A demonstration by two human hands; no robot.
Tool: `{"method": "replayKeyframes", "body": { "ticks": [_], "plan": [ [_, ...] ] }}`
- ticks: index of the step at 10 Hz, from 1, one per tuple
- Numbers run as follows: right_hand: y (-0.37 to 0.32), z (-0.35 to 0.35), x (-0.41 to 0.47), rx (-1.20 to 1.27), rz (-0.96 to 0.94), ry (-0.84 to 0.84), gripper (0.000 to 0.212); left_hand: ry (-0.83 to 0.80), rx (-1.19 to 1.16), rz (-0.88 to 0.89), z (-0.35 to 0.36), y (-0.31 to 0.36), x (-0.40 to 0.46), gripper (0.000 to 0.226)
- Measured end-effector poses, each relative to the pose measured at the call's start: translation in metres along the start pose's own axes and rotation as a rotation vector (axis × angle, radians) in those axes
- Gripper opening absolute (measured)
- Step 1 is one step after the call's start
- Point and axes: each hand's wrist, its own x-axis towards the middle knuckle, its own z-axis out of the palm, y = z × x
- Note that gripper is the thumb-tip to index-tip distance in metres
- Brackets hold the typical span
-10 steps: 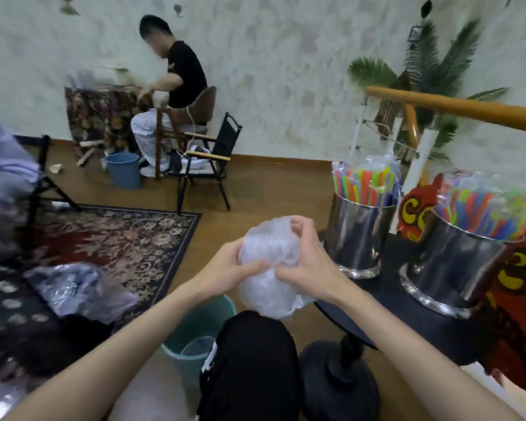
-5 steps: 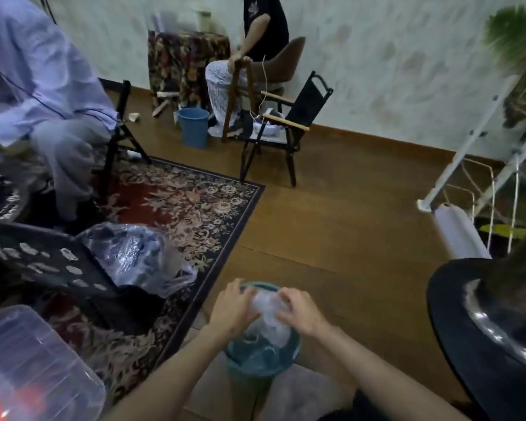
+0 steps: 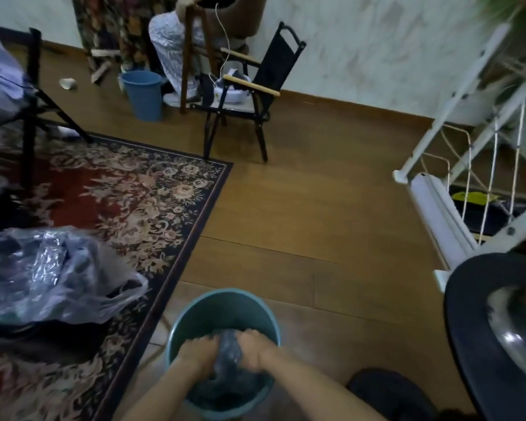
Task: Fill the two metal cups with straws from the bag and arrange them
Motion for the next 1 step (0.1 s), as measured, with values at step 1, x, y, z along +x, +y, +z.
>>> {"method": "replayKeyframes", "body": {
  "ticks": [1],
  "plan": [
    [-0.0057,0.0018,-0.0079,-0.034,-0.071,0.057,0.037,-0.041,0.237,0.000,-0.0023,0.0098,-0.0093,0.045]
  ]
}}
